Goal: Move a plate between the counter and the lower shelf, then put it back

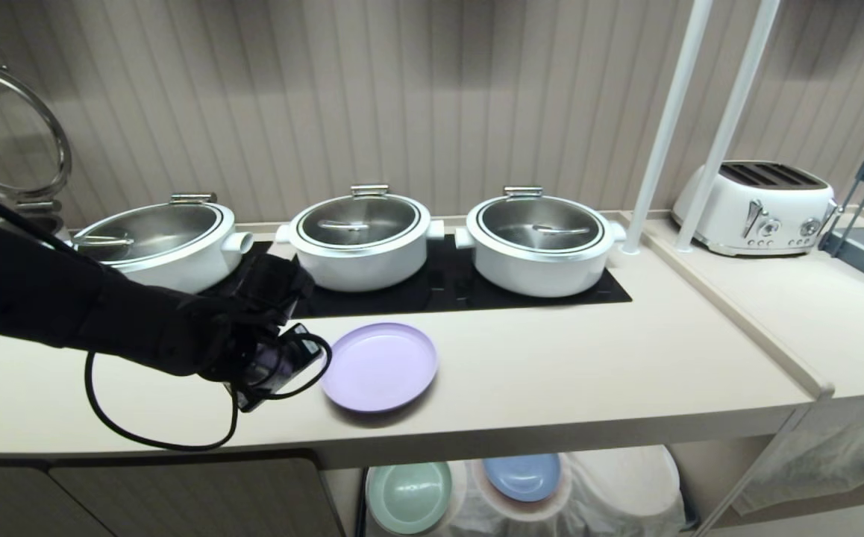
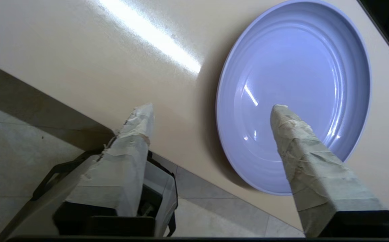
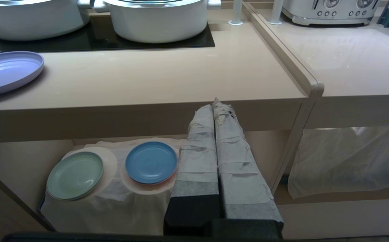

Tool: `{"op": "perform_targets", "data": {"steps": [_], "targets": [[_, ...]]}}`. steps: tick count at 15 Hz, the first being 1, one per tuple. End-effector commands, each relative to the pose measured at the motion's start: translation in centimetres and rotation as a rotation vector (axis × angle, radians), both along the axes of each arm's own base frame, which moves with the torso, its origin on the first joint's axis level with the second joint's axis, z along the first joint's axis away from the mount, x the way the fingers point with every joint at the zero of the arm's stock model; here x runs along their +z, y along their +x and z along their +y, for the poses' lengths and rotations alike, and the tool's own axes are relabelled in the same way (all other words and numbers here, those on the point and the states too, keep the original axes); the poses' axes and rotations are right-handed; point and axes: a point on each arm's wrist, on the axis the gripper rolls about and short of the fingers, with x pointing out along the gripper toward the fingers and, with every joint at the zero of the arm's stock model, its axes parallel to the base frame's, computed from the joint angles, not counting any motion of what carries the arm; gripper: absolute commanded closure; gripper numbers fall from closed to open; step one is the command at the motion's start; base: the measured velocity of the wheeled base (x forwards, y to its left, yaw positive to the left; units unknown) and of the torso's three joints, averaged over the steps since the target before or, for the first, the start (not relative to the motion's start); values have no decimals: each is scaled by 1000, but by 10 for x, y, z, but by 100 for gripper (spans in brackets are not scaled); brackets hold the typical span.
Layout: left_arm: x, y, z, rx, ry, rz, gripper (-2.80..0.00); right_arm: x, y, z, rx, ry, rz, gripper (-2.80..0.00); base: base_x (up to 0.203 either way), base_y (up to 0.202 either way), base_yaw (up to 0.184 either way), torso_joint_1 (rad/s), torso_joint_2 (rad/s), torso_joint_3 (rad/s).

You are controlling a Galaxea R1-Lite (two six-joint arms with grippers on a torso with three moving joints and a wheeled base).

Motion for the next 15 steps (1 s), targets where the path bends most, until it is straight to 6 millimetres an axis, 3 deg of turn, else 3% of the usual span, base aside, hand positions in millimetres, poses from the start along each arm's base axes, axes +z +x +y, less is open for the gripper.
{"op": "perform_targets", "data": {"steps": [1, 6, 12, 15], "targets": [[10, -4, 0, 8, 0, -31, 0, 0, 0, 0, 0, 0, 0, 0, 0, 0, 0, 0, 0, 0], [20, -13, 2, 31, 43, -33, 0, 0, 0, 0, 0, 0, 0, 0, 0, 0, 0, 0, 0, 0], [46, -25, 5, -40, 72, -103, 0, 0, 0, 0, 0, -1, 0, 0, 0, 0, 0, 0, 0, 0], [45, -38, 11, -41, 77, -90, 0, 0, 0, 0, 0, 0, 0, 0, 0, 0, 0, 0, 0, 0]]}}
